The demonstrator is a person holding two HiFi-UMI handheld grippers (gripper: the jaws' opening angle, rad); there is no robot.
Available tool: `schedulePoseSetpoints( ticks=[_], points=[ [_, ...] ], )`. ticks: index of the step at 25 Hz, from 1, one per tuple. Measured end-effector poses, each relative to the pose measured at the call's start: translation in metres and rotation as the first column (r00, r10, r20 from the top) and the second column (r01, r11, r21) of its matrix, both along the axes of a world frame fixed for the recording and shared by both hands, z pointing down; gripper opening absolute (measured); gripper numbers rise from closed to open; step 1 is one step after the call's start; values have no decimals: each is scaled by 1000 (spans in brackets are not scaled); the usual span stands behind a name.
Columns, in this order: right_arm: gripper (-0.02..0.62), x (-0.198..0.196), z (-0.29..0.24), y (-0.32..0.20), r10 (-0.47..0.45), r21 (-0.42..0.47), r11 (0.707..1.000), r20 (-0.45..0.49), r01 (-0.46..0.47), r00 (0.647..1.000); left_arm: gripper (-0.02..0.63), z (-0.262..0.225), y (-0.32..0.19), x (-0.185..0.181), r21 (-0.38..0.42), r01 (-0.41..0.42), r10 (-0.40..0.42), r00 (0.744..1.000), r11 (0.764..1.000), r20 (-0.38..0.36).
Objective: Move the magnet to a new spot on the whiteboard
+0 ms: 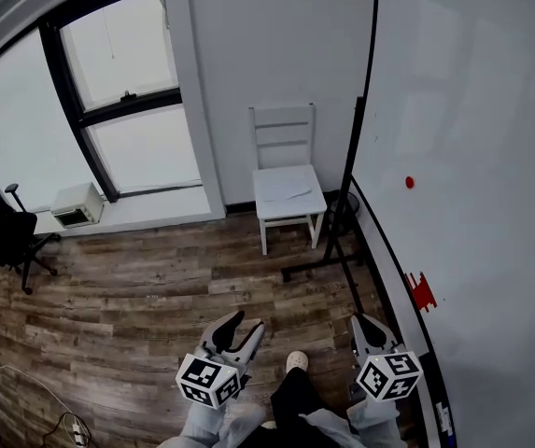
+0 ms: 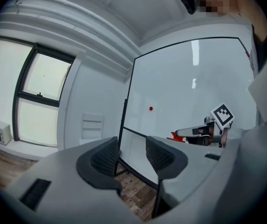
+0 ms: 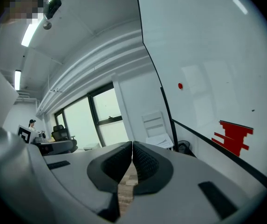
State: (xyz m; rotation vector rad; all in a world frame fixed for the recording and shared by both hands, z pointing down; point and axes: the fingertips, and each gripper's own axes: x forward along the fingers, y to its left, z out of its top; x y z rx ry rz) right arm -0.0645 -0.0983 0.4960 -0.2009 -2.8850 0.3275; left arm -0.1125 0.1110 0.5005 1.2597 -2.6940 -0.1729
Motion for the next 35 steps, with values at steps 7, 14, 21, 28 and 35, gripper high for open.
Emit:
schedulePoseSetpoints(
  ticks=[7, 14, 21, 28, 35],
  points=[
    [26, -72, 2, -38, 38, 3, 999, -31, -38, 999, 184, 8, -34, -82, -12, -32, 32, 999, 999, -41],
    [28, -131, 7, -69, 68, 3, 998, -68, -68, 995, 184, 10, -74, -153, -30, -80, 79, 995, 996, -57],
    [28, -184, 6, -97, 84, 4, 996, -65, -84, 994, 184, 7, -117, -210, -10, -113, 112, 992, 994, -51],
    [26, -209, 4, -120, 99, 10, 995, -44, -99, 994, 184, 2, -158, -240, 11, -158, 158, 987, 987, -21],
    [28, -208, -4, -140, 176, 15, 984, -22, -175, 984, 184, -3, -183, -256, 17, -216, 216, 976, 976, -8]
  ],
)
